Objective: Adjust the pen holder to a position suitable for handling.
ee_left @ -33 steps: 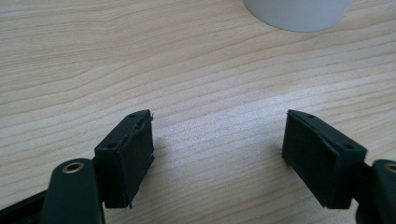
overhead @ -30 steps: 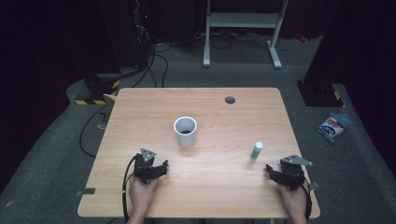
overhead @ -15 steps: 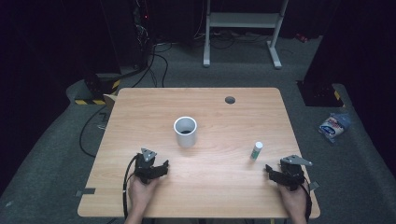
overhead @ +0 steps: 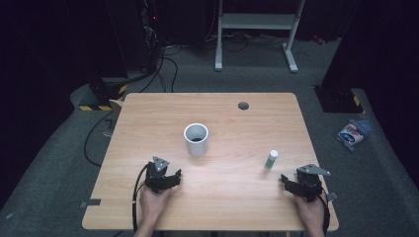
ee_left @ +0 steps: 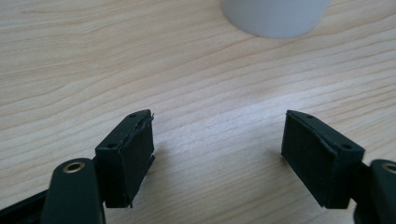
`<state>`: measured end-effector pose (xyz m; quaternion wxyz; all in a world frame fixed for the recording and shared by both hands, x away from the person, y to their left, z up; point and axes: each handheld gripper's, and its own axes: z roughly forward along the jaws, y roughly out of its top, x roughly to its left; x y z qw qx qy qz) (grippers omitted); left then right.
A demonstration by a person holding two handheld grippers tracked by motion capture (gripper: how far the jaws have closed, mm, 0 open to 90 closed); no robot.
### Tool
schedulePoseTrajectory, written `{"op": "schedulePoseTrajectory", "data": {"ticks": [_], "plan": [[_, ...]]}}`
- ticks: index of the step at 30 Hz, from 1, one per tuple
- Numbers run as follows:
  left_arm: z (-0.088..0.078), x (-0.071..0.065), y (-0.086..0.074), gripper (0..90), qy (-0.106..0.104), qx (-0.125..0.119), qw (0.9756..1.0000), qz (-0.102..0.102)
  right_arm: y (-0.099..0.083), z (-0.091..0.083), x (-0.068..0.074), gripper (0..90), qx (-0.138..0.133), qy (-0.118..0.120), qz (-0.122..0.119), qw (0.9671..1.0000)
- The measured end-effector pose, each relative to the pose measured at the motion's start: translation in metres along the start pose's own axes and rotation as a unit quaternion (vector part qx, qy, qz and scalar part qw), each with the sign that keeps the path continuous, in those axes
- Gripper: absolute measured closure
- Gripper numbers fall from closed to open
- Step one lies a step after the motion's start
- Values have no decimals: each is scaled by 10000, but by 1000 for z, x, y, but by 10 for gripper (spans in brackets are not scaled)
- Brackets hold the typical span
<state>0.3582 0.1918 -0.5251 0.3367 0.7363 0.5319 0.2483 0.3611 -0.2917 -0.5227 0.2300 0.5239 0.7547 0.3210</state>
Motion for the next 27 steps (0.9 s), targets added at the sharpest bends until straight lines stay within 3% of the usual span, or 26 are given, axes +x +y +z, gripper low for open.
{"op": "schedulePoseTrajectory", "data": {"ticks": [3,5,8,11,19,27], "plan": [[-2,0,4,257,-179,-155,9997,-117,0,0,0,321,0,0,-1,10000],[-2,2,7,234,-345,-121,9992,-176,0,0,0,321,1,0,1,10000],[-2,1,12,228,-414,-61,9991,-80,0,0,0,321,0,-1,0,10000],[-3,0,16,231,-444,-107,9989,-43,0,0,0,321,0,-1,-1,10000],[-4,4,24,246,-519,-135,9984,-197,0,0,0,319,-2,-3,-9,10000],[-8,5,37,264,-506,-97,9986,-96,0,0,0,318,0,-2,-9,10000]]}}
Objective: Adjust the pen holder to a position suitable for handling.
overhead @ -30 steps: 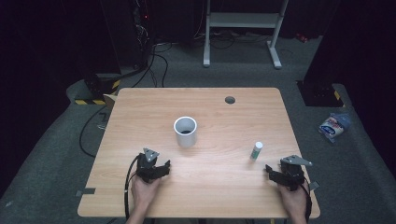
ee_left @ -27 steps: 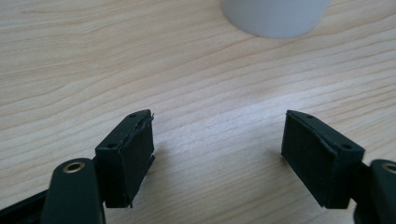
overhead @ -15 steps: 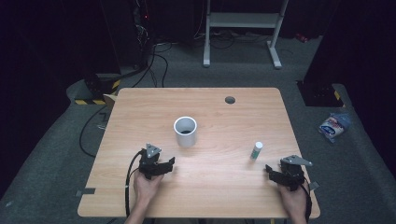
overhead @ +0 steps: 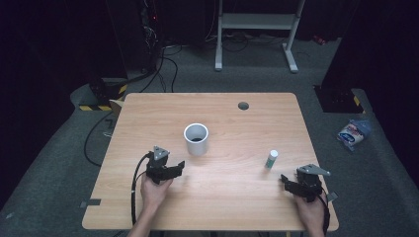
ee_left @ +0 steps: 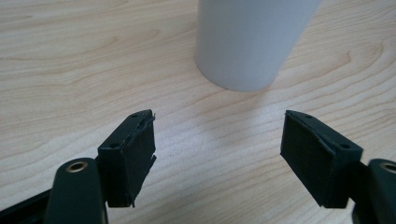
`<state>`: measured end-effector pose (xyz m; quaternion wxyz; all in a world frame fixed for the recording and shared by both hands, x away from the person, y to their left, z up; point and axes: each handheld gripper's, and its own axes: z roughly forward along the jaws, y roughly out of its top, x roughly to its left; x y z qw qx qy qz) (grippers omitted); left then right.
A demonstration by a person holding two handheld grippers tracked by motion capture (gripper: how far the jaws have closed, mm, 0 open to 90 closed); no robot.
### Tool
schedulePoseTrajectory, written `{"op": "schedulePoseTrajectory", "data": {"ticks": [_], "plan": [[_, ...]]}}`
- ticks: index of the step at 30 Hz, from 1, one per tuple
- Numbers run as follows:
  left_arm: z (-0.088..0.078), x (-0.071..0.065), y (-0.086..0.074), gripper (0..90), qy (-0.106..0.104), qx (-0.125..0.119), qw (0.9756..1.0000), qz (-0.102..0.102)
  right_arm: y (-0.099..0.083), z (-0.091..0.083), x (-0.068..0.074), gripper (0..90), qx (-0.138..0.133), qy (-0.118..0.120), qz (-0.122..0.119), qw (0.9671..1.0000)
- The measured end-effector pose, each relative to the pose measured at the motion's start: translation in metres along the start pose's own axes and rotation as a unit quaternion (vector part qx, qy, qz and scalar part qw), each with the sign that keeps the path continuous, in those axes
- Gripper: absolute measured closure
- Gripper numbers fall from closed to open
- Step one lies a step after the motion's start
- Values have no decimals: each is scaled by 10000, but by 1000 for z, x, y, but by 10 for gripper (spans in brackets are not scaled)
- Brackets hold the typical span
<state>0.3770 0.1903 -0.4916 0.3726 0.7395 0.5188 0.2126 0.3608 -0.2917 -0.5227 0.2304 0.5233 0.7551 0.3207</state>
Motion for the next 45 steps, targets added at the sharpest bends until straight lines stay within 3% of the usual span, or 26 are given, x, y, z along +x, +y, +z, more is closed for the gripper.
{"op": "schedulePoseTrajectory", "data": {"ticks": [12,20,26,35,45], "plan": [[-6,5,18,290,-253,-223,9993,-129,0,0,0,315,6,1,12,10000],[-7,6,37,301,-291,-289,9991,-89,0,0,0,315,5,4,10,10000],[-6,7,52,309,-339,-401,9984,-204,0,0,0,314,4,2,10,10000],[2,9,65,321,-277,-372,9985,-306,0,0,0,315,5,2,10,10000],[11,6,75,357,-113,-485,9986,-190,0,0,0,314,5,5,10,10000]]}}
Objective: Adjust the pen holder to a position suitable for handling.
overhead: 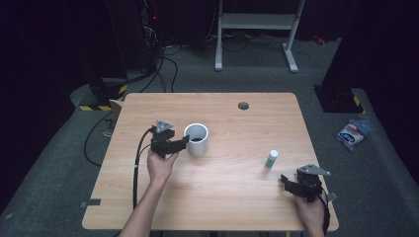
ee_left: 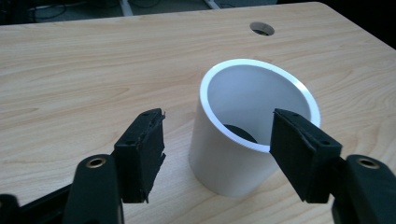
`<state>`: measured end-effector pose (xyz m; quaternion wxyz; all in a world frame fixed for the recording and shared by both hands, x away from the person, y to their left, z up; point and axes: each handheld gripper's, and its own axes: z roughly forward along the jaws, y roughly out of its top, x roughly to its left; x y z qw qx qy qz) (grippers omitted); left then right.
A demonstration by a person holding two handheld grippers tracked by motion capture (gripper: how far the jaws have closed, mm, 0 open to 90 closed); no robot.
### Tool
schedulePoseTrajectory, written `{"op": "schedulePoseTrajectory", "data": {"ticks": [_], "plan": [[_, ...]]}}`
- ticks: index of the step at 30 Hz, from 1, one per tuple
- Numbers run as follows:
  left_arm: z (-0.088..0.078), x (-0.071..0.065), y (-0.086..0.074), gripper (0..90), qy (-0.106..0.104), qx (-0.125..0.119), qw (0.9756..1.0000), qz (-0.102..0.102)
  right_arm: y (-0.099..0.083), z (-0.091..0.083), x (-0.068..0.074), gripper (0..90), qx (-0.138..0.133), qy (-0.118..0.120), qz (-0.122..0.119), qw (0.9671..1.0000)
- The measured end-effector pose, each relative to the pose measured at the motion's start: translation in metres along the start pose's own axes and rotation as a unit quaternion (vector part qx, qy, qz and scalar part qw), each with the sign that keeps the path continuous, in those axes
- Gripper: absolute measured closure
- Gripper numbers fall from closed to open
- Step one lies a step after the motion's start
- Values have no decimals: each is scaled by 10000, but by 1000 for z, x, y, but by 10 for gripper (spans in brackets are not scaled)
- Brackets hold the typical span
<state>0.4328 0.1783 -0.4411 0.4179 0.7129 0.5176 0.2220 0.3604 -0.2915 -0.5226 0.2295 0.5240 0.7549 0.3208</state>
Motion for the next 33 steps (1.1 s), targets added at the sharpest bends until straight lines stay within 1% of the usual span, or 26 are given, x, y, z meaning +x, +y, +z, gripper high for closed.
{"op": "schedulePoseTrajectory", "data": {"ticks": [5,6,10,12,18,29,33], "plan": [[5,0,1,373,10,25,10000,-76,0,0,0,314,1,0,1,10000],[7,0,1,376,12,71,10000,-50,0,0,0,315,-1,-1,0,10000],[11,-3,6,388,39,91,10000,-4,0,0,0,314,-1,0,0,10000],[14,-4,7,398,44,133,9999,-61,0,0,0,315,0,0,0,10000],[20,-4,7,435,100,239,9996,-89,0,0,0,314,-1,-1,0,10000],[25,-6,4,511,7,321,9994,-119,0,0,0,314,0,-1,-8,10000],[25,-7,3,534,-26,294,9995,-140,0,0,1,313,1,7,-17,10000]]}}
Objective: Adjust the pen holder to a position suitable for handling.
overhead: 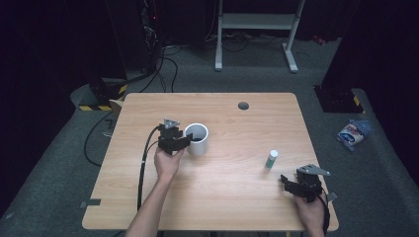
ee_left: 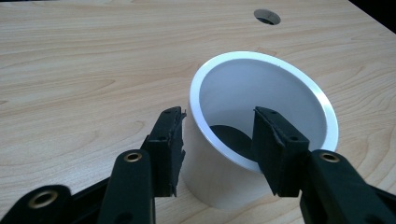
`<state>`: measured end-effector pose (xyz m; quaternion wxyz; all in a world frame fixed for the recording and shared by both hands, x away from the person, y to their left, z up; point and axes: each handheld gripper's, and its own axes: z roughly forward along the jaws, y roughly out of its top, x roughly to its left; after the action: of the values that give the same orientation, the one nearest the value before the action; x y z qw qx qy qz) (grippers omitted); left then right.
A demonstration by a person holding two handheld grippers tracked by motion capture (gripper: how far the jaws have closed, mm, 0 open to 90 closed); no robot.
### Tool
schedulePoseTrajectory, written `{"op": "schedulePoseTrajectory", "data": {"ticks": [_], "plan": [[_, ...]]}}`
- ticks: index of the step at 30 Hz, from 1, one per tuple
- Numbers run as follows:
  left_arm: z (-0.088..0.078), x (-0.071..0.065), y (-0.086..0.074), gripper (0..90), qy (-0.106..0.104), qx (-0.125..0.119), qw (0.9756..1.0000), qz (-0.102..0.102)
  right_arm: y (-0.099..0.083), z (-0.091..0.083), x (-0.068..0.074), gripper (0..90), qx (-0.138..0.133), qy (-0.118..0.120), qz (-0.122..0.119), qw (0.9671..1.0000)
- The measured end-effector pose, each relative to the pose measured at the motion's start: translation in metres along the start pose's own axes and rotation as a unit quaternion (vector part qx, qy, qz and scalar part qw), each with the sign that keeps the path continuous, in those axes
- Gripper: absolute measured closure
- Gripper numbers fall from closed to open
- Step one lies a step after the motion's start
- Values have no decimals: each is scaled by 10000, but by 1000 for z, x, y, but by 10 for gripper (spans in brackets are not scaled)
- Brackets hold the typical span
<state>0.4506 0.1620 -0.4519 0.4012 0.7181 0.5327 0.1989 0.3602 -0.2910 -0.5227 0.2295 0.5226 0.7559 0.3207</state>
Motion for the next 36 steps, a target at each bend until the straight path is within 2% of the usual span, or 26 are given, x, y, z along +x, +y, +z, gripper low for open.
{"op": "schedulePoseTrajectory", "data": {"ticks": [9,28,36], "plan": [[0,-2,0,562,5,-10,10000,68,0,0,0,313,1,-1,0,10000],[-5,-13,-6,592,-205,-46,9995,215,0,0,0,313,0,-1,1,10000],[-8,-19,-9,606,-285,-41,9990,348,0,0,0,313,-3,-1,-7,10000]]}}
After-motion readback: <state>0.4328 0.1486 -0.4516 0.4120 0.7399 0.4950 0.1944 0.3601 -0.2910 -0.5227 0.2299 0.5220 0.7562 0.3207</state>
